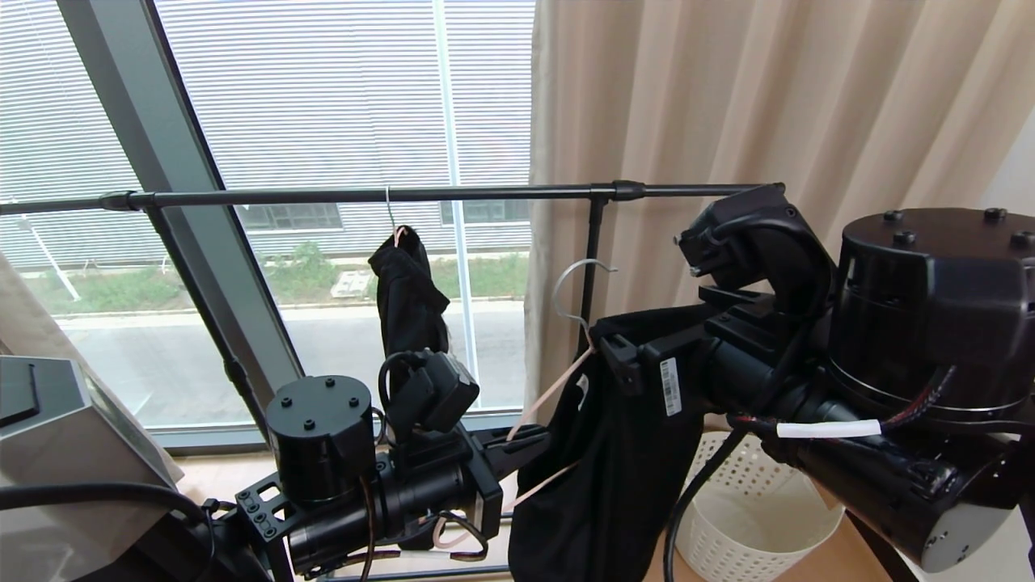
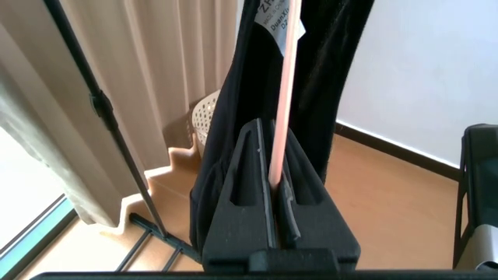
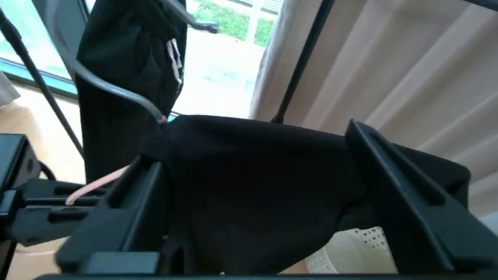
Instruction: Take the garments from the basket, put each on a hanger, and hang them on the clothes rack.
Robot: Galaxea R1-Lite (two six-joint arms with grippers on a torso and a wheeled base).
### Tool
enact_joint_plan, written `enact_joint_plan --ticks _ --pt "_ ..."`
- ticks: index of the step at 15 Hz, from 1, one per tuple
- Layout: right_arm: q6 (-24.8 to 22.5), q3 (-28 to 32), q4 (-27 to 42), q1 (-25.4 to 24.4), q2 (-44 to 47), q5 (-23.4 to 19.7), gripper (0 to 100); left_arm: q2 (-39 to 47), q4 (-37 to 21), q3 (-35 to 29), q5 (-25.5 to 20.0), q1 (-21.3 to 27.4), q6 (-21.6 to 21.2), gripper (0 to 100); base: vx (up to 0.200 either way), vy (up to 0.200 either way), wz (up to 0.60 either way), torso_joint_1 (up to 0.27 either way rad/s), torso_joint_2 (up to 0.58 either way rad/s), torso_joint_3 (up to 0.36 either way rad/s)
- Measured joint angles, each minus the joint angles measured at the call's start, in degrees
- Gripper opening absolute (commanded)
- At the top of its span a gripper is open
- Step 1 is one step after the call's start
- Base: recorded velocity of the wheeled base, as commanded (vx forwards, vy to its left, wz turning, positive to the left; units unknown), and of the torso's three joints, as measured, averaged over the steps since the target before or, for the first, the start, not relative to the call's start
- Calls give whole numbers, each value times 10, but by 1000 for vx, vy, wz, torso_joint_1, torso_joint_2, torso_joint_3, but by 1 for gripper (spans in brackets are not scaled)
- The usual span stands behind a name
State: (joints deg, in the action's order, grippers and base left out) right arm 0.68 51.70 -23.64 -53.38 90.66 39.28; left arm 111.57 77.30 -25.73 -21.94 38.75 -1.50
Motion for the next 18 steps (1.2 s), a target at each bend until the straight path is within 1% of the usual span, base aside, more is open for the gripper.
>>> enact_joint_plan --ticks 3,12,16,18 --pt "-3 1 0 13 -3 0 100 -1 0 2 0 0 -1 0 0 0 0 0 0 0" --pt "-3 9 0 31 7 -1 100 -11 0 1 -1 5 -1 0 0 0 0 0 0 0" --pt "-2 5 0 31 7 -1 100 -11 -1 -5 -1 -5 0 0 0 0 0 0 0 0" --pt "-2 1 1 31 2 -15 100 -11 -1 -6 -1 -13 0 0 0 0 0 0 0 0"
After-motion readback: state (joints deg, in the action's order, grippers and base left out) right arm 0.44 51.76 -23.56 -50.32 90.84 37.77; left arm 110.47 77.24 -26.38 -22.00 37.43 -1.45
